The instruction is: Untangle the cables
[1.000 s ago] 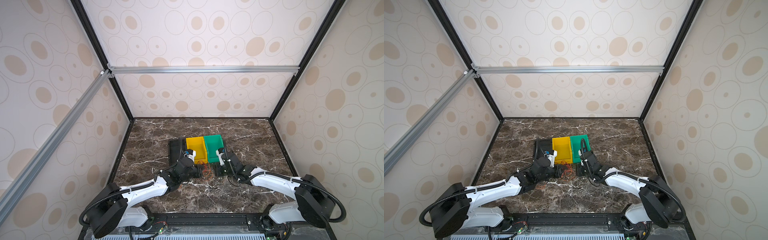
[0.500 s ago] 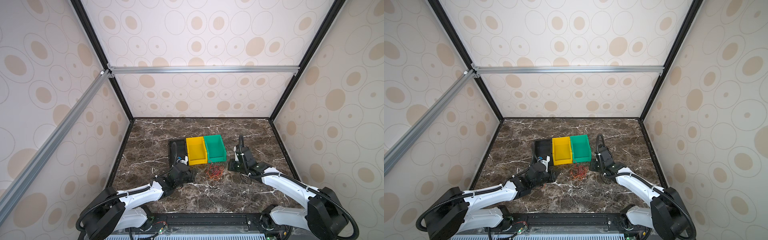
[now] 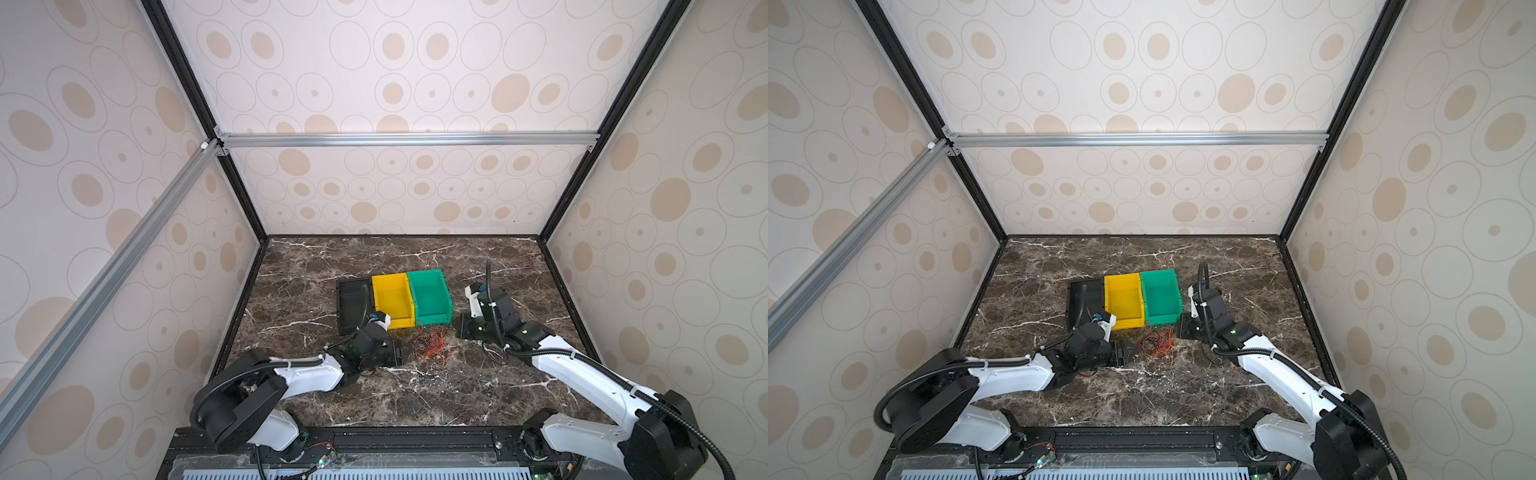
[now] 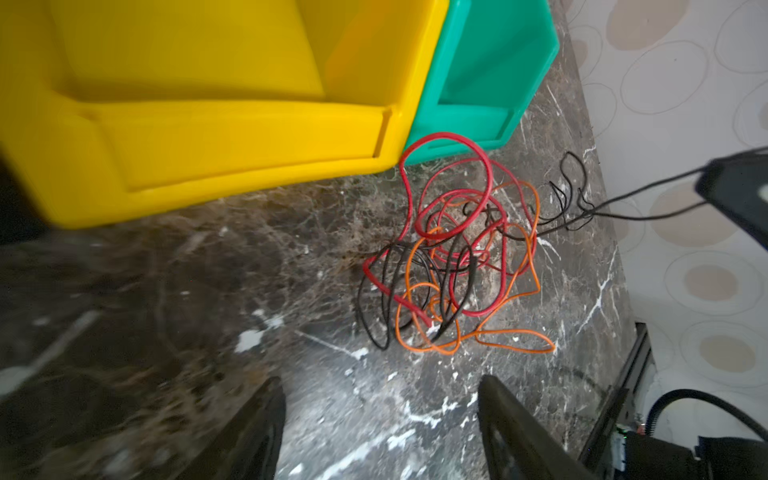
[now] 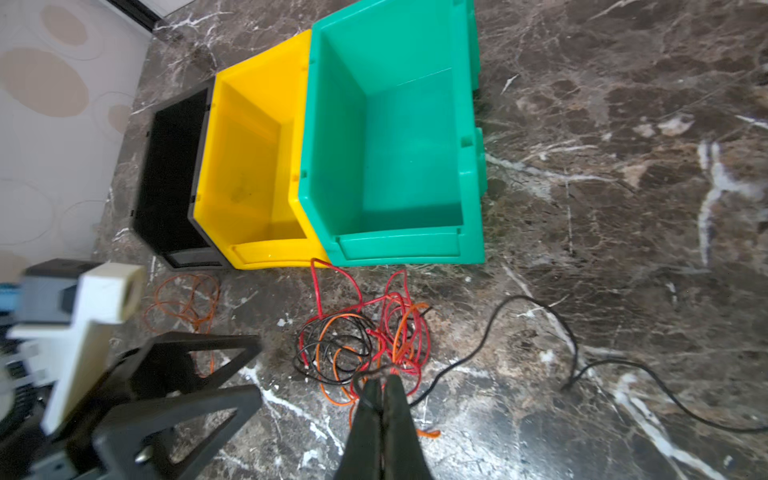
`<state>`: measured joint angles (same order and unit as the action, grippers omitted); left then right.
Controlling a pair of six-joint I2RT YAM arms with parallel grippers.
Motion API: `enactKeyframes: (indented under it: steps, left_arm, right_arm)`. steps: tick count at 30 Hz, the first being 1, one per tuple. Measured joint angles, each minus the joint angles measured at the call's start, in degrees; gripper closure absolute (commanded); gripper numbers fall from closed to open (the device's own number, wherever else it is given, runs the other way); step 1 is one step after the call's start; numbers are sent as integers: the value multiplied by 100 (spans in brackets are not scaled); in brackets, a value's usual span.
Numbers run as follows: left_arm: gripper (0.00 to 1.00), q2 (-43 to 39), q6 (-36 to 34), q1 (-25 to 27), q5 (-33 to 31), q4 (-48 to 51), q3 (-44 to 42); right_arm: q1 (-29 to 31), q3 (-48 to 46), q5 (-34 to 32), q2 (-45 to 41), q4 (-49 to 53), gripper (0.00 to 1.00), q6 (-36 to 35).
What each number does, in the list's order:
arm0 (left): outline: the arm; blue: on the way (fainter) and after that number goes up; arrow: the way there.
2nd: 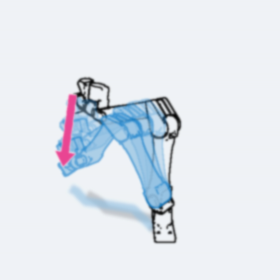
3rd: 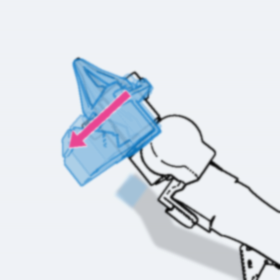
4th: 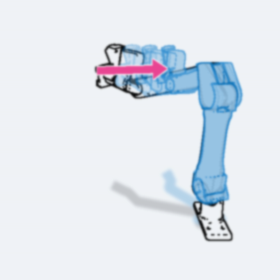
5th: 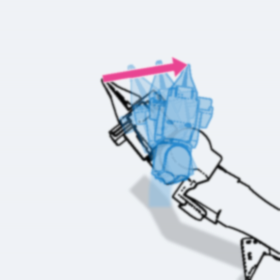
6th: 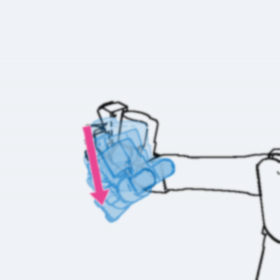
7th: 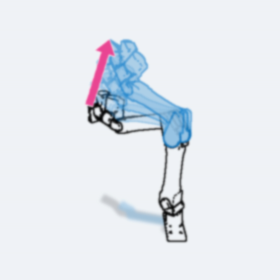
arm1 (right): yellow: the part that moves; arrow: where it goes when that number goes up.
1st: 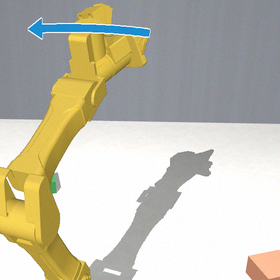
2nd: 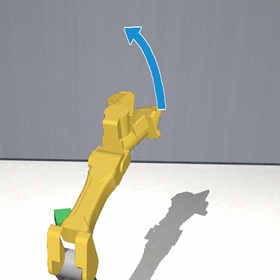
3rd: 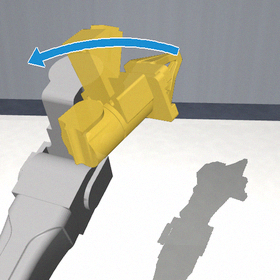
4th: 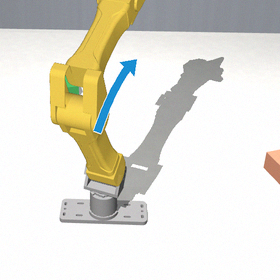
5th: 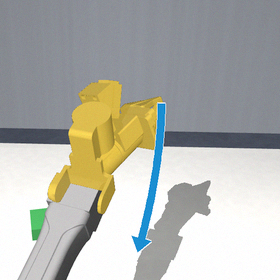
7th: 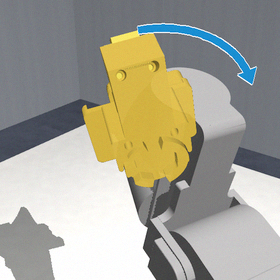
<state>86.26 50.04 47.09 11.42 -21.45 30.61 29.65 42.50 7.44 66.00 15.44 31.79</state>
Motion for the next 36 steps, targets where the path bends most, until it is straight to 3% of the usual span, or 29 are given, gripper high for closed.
enactKeyframes:
  steps: [3,5,9,11,16,23,30,36]
  left_arm:
    - [30,588,-116,61,190,-184,428]
    - [42,837,-155,76,247,-293,601]
    - [84,1058,-188,81,236,-367,673]
    - [93,1054,-190,81,184,-328,662]
    - [98,608,-144,55,-138,-278,313]
    - [100,-538,26,-109,-581,66,-492]
    - [100,-1239,181,-299,-890,579,-966]
    - [98,-1676,256,-413,-1178,1241,-1054]
  right_arm:
    - [17,0,267,31,-13,100,28]
    - [52,0,417,37,-15,100,35]
    - [92,13,501,-17,59,100,31]
    - [92,85,382,-140,236,100,26]
    - [-101,494,-249,-713,673,100,-26]
    - [-1176,758,-1051,-1300,1113,100,-107]
    - [-2179,758,-1115,-1351,1412,100,-162]
    - [-2507,758,-1003,-1353,1482,100,-190]
